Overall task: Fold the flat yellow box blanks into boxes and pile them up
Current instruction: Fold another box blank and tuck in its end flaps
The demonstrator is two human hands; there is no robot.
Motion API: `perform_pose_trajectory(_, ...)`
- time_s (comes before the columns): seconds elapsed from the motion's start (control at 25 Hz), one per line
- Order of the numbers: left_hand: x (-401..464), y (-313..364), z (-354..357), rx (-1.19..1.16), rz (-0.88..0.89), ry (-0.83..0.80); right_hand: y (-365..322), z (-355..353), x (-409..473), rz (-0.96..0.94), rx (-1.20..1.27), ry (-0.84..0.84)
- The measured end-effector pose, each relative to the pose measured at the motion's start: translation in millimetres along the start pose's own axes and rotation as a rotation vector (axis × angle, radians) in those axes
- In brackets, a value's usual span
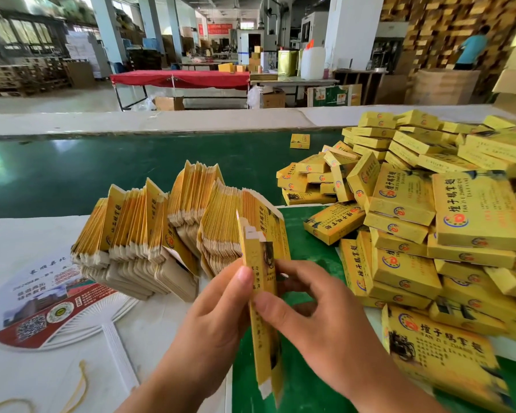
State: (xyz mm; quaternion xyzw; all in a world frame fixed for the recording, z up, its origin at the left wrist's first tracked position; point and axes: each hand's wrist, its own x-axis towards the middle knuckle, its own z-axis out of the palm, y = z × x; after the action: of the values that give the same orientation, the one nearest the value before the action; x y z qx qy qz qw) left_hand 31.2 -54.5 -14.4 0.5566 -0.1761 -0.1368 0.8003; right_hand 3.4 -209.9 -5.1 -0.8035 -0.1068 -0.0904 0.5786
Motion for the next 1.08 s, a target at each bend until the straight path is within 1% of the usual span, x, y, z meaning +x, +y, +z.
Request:
perform_pose_trajectory(0.12,1.5,-1.2,3.0,0.111,0.118,0.039,-2.4,0.8,0.4,-0.061,-0.016,-0.085)
perform_pose_trajectory(0.36,2.7,-6.3,1.6,0.220,0.171,0.101,-3.8,0.5,0.1,-0.145,-0.093,-0.144)
perform_pose_trajectory(0.48,2.6,-9.0,2.9,0.262,0.183,0.179,-4.1,1.7,-1.5,-0.192,-0.208,-0.124)
perform_pose_trajectory(0.6,3.3,-10.7,3.2,0.316,0.179,0.301,-3.3,0.8,-4.0,-0.112,-0.246,-0.041)
perform_pose_trajectory(0.72,3.9,-8.4,0.8,0.327,0.191,0.391,-0.5,-1.2,-2.3,-0.027,-0.116,-0.010)
perform_pose_trajectory(0.8,3.8,-5.4,-0.6,0.297,0.188,0.428,2.7,-2.5,0.1,0.022,-0.011,-0.006)
perform_pose_trajectory(0.96,3.6,-4.1,-2.2,0.216,0.164,0.487,10.3,-0.1,2.8,0.087,0.122,-0.006)
perform_pose_trajectory(1.0,3.9,-3.6,-2.1,0.202,0.163,0.494,10.3,1.3,2.6,0.086,0.141,-0.009)
perform_pose_trajectory(1.08,4.9,-2.0,-0.5,0.194,0.171,0.509,9.9,4.0,1.9,0.053,0.091,-0.012)
